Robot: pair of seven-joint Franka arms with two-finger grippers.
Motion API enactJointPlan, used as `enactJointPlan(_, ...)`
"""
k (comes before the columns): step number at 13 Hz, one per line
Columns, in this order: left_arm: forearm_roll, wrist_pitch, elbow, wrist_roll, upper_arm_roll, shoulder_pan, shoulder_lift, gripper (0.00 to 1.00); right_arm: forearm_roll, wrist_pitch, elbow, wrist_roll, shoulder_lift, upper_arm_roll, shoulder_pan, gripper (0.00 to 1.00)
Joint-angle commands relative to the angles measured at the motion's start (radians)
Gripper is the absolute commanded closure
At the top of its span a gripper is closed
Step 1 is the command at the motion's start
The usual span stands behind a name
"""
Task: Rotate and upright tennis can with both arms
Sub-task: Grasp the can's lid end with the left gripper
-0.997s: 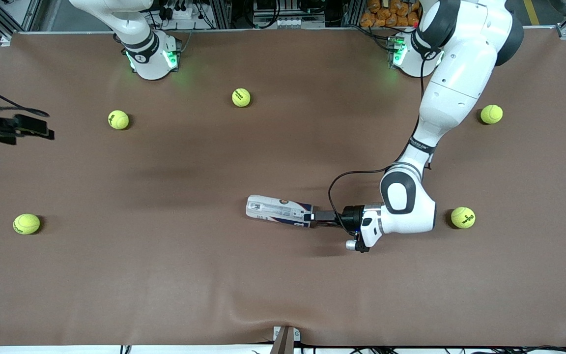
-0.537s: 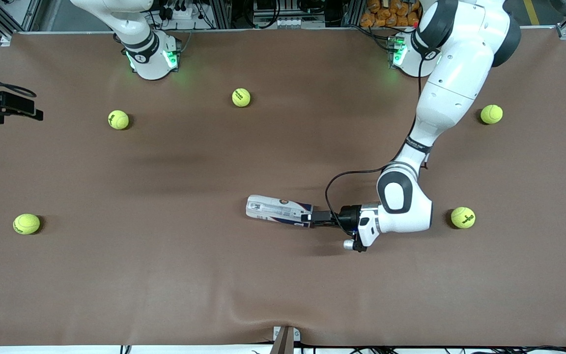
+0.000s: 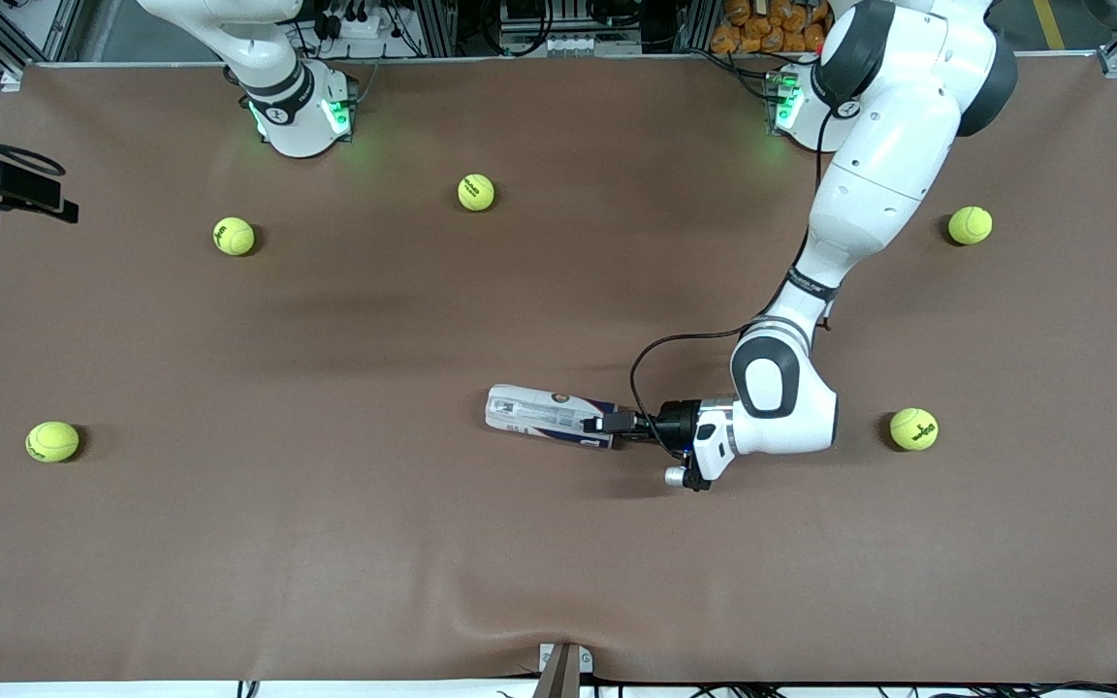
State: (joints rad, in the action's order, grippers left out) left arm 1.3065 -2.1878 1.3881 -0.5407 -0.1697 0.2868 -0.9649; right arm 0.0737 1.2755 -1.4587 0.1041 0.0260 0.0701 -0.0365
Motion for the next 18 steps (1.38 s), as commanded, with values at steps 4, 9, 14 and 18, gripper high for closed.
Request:
enactJointPlan(4, 0.030, -0.009, -0.024, 0.004, 0.002, 0.008, 0.002, 1.00, -0.051, -0.019, 0.015, -0.110, -0.035, -0.026, 0.020, 0.00)
enactJointPlan(9, 0.017, -0.006, -0.049, 0.168, 0.003, 0.029, 0.060, 1.00, -0.094, -0.010, 0.031, -0.110, -0.034, -0.032, 0.018, 0.00)
enactJointPlan(14, -0.289, -0.009, -0.122, 0.508, 0.019, 0.121, 0.123, 1.00, -0.083, 0.062, 0.032, -0.121, -0.020, -0.026, 0.006, 0.00)
enactJointPlan(18, -0.687, -0.012, -0.164, 0.853, 0.102, 0.268, 0.198, 1.00, -0.075, 0.116, 0.023, -0.217, -0.015, -0.027, 0.018, 0.00)
